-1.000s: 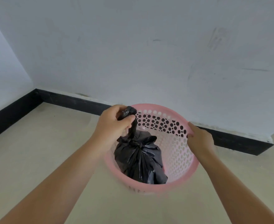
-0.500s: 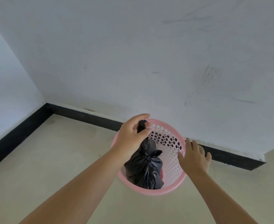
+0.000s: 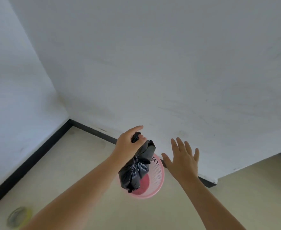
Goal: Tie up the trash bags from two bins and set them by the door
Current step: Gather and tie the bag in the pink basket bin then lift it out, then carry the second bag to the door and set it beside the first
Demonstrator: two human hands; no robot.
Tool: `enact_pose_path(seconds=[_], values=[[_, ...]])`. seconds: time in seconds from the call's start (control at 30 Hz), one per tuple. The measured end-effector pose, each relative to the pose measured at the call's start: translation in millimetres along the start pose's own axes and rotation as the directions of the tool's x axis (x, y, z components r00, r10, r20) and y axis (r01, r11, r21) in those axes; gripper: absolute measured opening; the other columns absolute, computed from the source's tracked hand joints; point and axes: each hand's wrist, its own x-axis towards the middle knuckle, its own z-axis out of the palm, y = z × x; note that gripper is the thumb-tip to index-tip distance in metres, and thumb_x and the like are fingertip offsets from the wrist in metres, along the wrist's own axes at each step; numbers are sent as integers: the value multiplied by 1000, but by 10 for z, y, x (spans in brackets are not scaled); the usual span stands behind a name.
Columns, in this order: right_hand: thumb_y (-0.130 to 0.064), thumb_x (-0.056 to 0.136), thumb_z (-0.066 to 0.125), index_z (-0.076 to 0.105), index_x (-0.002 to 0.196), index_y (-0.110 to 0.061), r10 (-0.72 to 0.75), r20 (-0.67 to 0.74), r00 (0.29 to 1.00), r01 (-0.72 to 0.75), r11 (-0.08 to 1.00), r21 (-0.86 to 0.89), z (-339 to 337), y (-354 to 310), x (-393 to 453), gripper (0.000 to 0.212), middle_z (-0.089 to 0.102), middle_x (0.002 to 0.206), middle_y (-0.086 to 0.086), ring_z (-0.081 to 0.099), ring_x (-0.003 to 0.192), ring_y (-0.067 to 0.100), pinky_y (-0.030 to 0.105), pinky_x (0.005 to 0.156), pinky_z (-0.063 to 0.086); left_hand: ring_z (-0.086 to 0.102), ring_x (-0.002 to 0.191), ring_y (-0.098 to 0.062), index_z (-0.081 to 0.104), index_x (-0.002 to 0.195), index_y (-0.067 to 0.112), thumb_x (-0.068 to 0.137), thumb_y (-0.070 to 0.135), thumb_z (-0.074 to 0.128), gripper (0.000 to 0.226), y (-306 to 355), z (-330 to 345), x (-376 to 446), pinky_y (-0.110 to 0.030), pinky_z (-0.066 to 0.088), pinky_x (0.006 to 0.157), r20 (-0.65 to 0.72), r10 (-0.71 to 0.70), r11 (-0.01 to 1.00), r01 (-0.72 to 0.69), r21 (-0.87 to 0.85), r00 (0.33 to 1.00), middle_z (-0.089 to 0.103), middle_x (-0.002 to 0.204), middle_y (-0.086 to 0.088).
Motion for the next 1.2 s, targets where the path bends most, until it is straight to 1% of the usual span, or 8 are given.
enact_pose_path(seconds=[0.1, 0.27, 0.47, 0.67, 0.77, 0.93, 1.1, 1.2], values=[[-51, 93, 26, 4, 144, -23, -138, 7, 990, 138, 990, -37, -532, -243, -268, 62, 2, 157, -1, -2, 144, 22, 48, 116, -2, 61, 99, -18, 49, 127, 15, 84, 15, 60, 45, 322, -298, -423, -25, 43, 97, -110, -82, 997, 81, -17, 991, 63, 89, 5], [-48, 93, 28, 7, 144, -22, -376, 29, 926, 377, 925, -50, -1022, -698, -769, 61, 5, 156, 0, 0, 144, 23, 49, 115, -1, 55, 92, -8, 48, 127, 12, 83, 11, 61, 46, 761, -726, -1303, -18, 39, 87, -334, -170, 985, 159, -60, 927, 56, 87, 16], [-46, 93, 33, 17, 143, -19, -686, 41, 726, 688, 725, -43, -1061, -1591, -1560, 60, 15, 155, 3, 9, 143, 25, 52, 115, 4, 56, 108, -24, 42, 131, 19, 84, 19, 59, 51, 904, -1229, -2768, -32, 40, 97, -554, -274, 947, 320, -14, 786, 60, 113, -8], [-43, 92, 37, 22, 142, -17, -931, 86, 355, 934, 358, 14, -782, -2559, -3030, 58, 21, 154, 6, 14, 142, 25, 52, 114, 8, 55, 92, -36, 39, 132, 21, 85, 18, 58, 51, 886, -1411, -4692, -31, 43, 82, -761, -402, 868, 476, -139, 510, 59, 111, -27], [-43, 93, 34, 17, 143, -20, -975, 147, 166, 985, 171, 27, -620, -2843, -3951, 58, 15, 155, 2, 8, 143, 22, 50, 115, 4, 55, 101, -29, 38, 133, 22, 85, 21, 57, 52, 872, -1348, -5644, -29, 42, 88, -835, -434, 838, 492, -237, 338, 57, 97, -14], [-45, 93, 32, 17, 143, -21, -979, 193, -65, 998, -60, 32, -430, -2966, -5354, 58, 15, 155, 2, 8, 143, 22, 50, 116, 4, 53, 88, -17, 39, 132, 18, 85, 20, 57, 50, 960, -1209, -7070, -21, 40, 81, -915, -384, 832, 477, -283, 127, 55, 95, -5], [-44, 94, 31, 17, 143, -21, -932, 209, -296, 955, -289, 64, -305, -2976, -6773, 56, 14, 155, 1, 9, 143, 23, 51, 115, 5, 52, 75, -4, 43, 129, 15, 84, 16, 60, 48, 1159, -956, -8502, 5, 38, 67, -943, -314, 814, 480, -328, -111, 56, 81, 8], [-44, 94, 32, 16, 143, -21, -884, 207, -419, 908, -411, 85, -246, -3050, -7524, 57, 14, 155, 2, 10, 143, 24, 51, 115, 6, 52, 85, -11, 43, 129, 16, 85, 18, 59, 47, 1258, -861, -9226, -3, 40, 69, -915, -300, 798, 454, -396, -270, 55, 92, 2]])
